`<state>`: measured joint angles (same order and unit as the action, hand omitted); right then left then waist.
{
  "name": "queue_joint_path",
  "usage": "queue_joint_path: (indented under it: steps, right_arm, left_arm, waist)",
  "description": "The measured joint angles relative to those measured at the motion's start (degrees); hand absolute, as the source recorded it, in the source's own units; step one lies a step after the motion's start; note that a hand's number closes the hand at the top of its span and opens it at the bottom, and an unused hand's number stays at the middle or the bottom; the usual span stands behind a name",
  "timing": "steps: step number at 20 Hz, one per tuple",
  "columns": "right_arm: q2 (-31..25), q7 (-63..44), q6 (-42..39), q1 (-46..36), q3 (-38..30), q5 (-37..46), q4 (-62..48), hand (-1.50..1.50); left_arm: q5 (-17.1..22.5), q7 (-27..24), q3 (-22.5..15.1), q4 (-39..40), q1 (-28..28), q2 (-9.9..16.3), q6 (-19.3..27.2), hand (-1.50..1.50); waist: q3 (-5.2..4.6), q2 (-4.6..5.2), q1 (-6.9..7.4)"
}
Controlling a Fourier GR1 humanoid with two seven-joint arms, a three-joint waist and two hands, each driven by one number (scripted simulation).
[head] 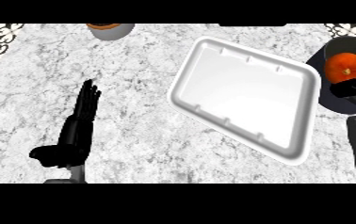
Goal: Pick the squash from the tray and place it in the pot
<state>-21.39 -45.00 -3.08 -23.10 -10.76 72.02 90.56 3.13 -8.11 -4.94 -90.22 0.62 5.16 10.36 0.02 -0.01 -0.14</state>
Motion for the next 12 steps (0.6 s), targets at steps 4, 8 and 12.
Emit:
queue_joint_path:
  steps: [4, 8, 12]
  right_arm:
    - [-0.84, 5.17, 3.03, 2.15, -3.65, -4.39, -5.51, 1.50]
    - [-2.07, 9.05, 4.36, 4.24, -6.83, -8.10, -8.86, 1.50]
    - [-2.05, 8.99, 3.69, 4.87, -9.73, -10.50, -14.70, -1.50]
  left_arm:
    - [-1.02, 0.97, -0.51, -0.18, -0.94, -0.81, 0.79, 0.00]
    - [-0.90, 0.63, -0.15, 0.54, -1.28, -0.72, 0.19, 0.00]
    - [-1.11, 1.00, -0.49, 0.08, -1.06, -1.04, 0.29, 0.00]
  waist:
    - [-0.10, -0.04, 0.17]
    - [-0.72, -0.50, 0.27]
    - [-0.70, -0.44, 0.46]
